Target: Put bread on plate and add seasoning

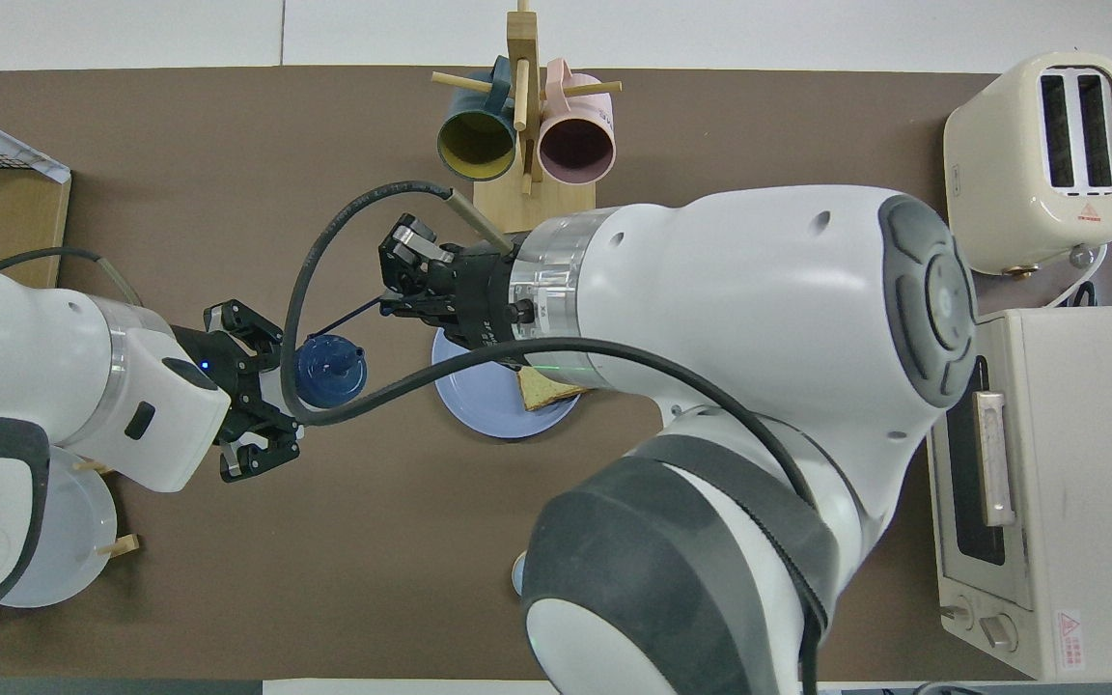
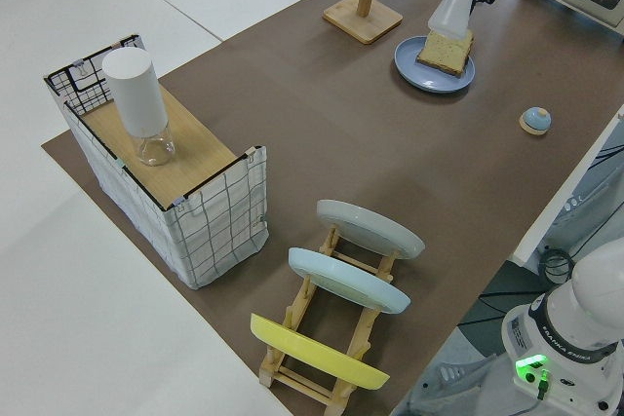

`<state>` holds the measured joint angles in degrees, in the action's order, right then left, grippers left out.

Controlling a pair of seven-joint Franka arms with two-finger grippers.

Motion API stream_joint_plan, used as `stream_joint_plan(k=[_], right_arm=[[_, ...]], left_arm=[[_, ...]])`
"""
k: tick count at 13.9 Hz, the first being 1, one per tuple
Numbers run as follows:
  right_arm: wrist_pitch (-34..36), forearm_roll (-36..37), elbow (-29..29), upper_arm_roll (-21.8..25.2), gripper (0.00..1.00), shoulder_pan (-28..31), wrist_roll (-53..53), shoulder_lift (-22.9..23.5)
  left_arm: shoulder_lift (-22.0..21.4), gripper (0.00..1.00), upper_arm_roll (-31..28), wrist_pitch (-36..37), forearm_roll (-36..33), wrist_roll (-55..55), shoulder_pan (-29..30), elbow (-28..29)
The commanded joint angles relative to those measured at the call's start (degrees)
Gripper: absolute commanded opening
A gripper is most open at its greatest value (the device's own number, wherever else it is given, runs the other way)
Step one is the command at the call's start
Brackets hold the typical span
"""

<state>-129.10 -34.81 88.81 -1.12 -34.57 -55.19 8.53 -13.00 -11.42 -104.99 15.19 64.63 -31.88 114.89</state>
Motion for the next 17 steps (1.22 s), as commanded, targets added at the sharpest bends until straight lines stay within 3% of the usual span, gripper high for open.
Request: stream_joint_plan(k=[1, 2, 4, 6, 10, 13, 17], right_arm=[[-5.98, -0.43, 7.5, -0.11, 0.44, 0.12, 4.74, -3.87], [-5.9, -0.43, 7.6, -0.11, 0.98, 0.03, 4.39, -3.87], [-5.72, 0.18, 7.52, -0.02, 1.0, 0.12, 4.91, -3.79], [-3.72, 8.75, 7.34, -0.02, 1.0, 0.99, 9.28, -3.79], [8.48, 21.86, 6.9, 0.33, 1.0, 3.98, 19.47, -4.49], [19.64, 30.31, 6.73, 0.33, 1.0, 9.86, 30.19, -5.54], [33.62, 31.56, 6.64, 0.33, 1.0, 21.01, 38.3, -9.05]], left_arm=[[-1.32, 0.0, -0.71, 0.22, 0.46, 0.68, -0.28, 1.3], [-1.32, 0.0, -0.71, 0.22, 0.46, 0.59, -0.28, 1.3], [-1.41, 0.0, -0.71, 0.13, 0.46, 0.5, -0.28, 1.3], [-1.32, 0.0, -0.71, 0.04, 0.37, 0.41, -0.28, 1.3], [-1.24, 0.0, 0.78, -1.53, 0.37, -1.34, -0.2, 1.12], [-0.8, 0.0, 1.3, -2.15, -0.86, -3.45, -0.28, 0.77], [-0.36, 0.0, 4.99, -2.33, -9.2, -8.98, -0.28, 0.42]])
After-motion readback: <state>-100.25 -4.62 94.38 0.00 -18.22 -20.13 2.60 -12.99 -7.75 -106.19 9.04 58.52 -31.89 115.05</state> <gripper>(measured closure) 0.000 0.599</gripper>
